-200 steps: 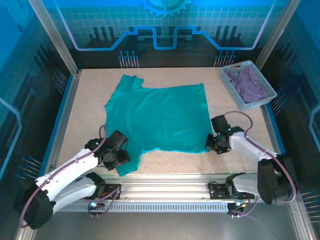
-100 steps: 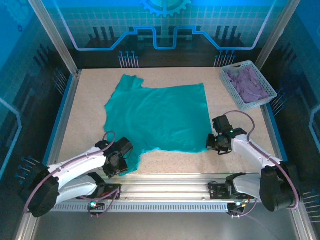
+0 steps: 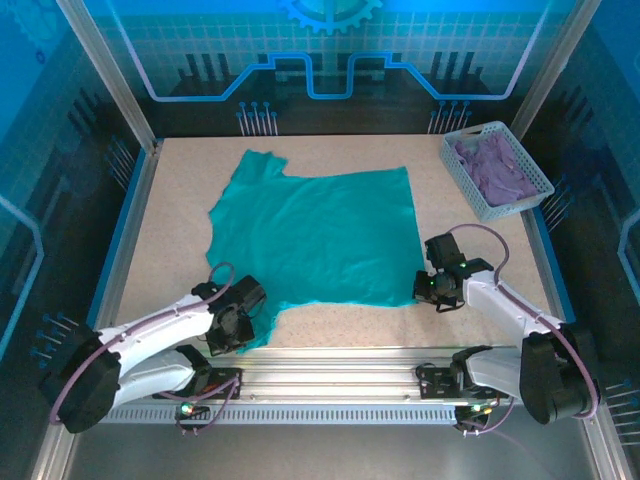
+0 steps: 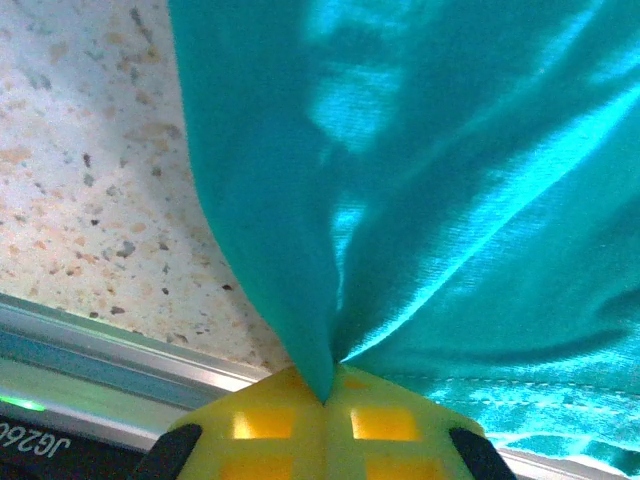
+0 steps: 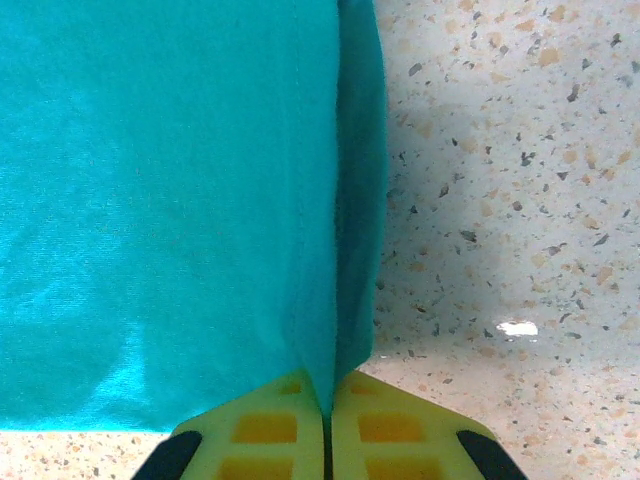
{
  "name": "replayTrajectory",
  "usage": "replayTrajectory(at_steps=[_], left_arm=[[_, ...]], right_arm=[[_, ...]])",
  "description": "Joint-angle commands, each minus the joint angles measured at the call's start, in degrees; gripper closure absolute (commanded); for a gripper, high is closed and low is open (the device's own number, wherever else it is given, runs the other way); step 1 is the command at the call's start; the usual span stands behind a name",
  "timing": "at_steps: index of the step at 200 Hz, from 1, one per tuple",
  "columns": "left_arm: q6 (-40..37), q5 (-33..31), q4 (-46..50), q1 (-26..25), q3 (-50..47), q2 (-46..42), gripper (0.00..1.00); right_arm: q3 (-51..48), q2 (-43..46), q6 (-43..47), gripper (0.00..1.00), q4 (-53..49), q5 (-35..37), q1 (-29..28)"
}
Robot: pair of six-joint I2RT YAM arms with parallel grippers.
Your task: Fold the inside-out t-shirt
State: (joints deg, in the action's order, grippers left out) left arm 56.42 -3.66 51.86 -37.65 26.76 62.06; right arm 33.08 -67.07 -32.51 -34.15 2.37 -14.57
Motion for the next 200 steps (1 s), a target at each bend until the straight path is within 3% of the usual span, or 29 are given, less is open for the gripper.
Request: replayTrajectory(at_steps=[1, 66, 157, 200], left_arm=[[-2.09, 0.87, -7.87, 1.00, -2.66, -0.88, 1.00], [-2.96, 1.38, -5.43, 6.46, -0.89, -9.40, 1.00], [-2.15, -3.45, 2.26, 12.15, 5.94, -21.68, 1.00], [-10.34, -1.10, 2.12, 23.13, 12.27, -22.66, 1.00]], right_arm=[[-1.26, 0.98, 0.95, 0.93, -0.30, -0.34, 0.56], [-2.27, 3.11, 1.31, 0.93, -0.63, -2.07, 2.92], [-0.09, 5.63, 2.62, 0.92, -3.45, -1.76, 3.06], [2.26, 5.63, 4.31, 0.92, -4.95, -1.45, 3.26]])
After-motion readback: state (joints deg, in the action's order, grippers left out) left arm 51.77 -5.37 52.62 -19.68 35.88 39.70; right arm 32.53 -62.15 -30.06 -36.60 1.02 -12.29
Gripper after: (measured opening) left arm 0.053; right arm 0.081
